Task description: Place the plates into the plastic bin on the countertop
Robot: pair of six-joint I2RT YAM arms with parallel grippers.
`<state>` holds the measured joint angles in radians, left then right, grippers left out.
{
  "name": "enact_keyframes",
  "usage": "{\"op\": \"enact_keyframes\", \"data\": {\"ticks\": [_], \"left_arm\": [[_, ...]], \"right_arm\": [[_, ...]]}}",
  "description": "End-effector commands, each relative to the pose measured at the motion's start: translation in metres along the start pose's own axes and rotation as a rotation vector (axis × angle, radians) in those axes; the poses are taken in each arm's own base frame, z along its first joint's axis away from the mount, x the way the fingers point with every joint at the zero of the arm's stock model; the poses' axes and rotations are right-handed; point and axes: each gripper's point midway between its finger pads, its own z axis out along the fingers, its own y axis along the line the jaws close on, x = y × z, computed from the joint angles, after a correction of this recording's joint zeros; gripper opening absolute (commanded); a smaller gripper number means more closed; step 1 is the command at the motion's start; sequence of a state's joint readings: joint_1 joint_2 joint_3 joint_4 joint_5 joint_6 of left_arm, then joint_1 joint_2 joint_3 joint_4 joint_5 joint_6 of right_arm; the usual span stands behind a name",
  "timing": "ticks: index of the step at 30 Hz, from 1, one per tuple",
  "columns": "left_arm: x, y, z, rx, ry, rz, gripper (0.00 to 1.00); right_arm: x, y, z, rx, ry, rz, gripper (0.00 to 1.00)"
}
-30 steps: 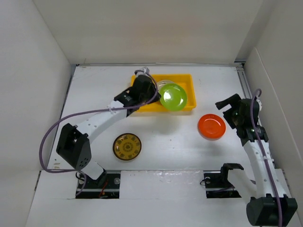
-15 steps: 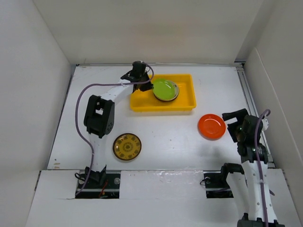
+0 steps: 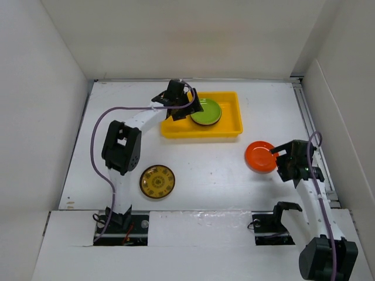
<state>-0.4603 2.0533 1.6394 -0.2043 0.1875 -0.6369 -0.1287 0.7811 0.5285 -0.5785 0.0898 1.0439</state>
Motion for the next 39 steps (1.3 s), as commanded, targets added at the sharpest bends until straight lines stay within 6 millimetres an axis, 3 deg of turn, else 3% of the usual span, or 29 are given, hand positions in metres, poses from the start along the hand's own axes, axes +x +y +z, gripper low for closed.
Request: {"op": "enact_keyframes", "data": {"ticks": [1,4,5,10,11,13,14,19,23,27,28,31,33,34,35,36,37,39], "left_arm": [[-0.027,-0.039,-0.063,0.103,-0.126,0.044,1.00],[-0.018,-0.032,-0.081,0.101,-0.144,0.044,1.00],[-0.024,-0.038,-0.100,0.115,-0.182,0.048,1.00],[-0.032,-0.040,-0.140,0.112,-0.257,0.047,1.00],[-0.034,-0.042,-0.145,0.120,-0.267,0.049,1.00],[-0.038,-0.043,-0.162,0.130,-0.291,0.046,1.00],[-0.041,-0.040,-0.162,0.124,-0.297,0.040,1.00],[-0.049,-0.038,-0.182,0.142,-0.332,0.023,1.00],[-0.052,-0.037,-0.186,0.132,-0.353,0.021,1.00],[-0.052,-0.037,-0.184,0.135,-0.356,0.021,1.00],[-0.053,-0.035,-0.184,0.128,-0.362,0.019,1.00],[-0.053,-0.016,-0.181,0.094,-0.359,-0.025,1.00],[-0.055,-0.008,-0.193,0.094,-0.381,-0.066,1.00],[-0.064,0.008,-0.199,0.050,-0.423,-0.104,1.00],[-0.059,0.025,-0.199,0.009,-0.425,-0.137,1.00],[-0.059,0.036,-0.213,-0.016,-0.451,-0.167,1.00],[-0.056,0.062,-0.215,-0.085,-0.474,-0.210,1.00],[-0.052,0.084,-0.229,-0.161,-0.525,-0.255,1.00]], "right_arm": [[0.002,0.004,0.006,-0.019,0.013,0.054,0.97],[0.000,0.005,0.014,-0.020,0.021,0.079,0.95],[0.008,-0.002,0.019,-0.006,0.049,0.078,0.95],[0.026,-0.020,0.045,0.060,0.119,0.103,0.87],[0.026,-0.019,0.048,0.059,0.118,0.103,0.75],[0.027,-0.020,0.053,0.076,0.128,0.093,0.67],[0.027,-0.020,0.053,0.076,0.128,0.093,0.67],[0.026,-0.021,0.062,0.086,0.139,0.081,0.44],[0.028,-0.026,0.070,0.138,0.178,0.043,0.40],[0.024,-0.031,0.075,0.154,0.190,0.049,0.07],[0.022,-0.030,0.076,0.150,0.199,0.044,0.03],[0.017,-0.031,0.082,0.168,0.210,0.039,0.00],[0.009,-0.024,0.082,0.156,0.196,0.045,0.00],[0.003,-0.015,0.078,0.128,0.176,0.054,0.00],[-0.007,-0.012,0.075,0.132,0.131,0.062,0.00],[-0.020,0.000,0.069,0.114,0.090,0.073,0.00],[-0.036,0.016,0.057,0.068,0.030,0.100,0.00],[-0.057,0.036,0.040,0.017,-0.048,0.128,0.00]]}}
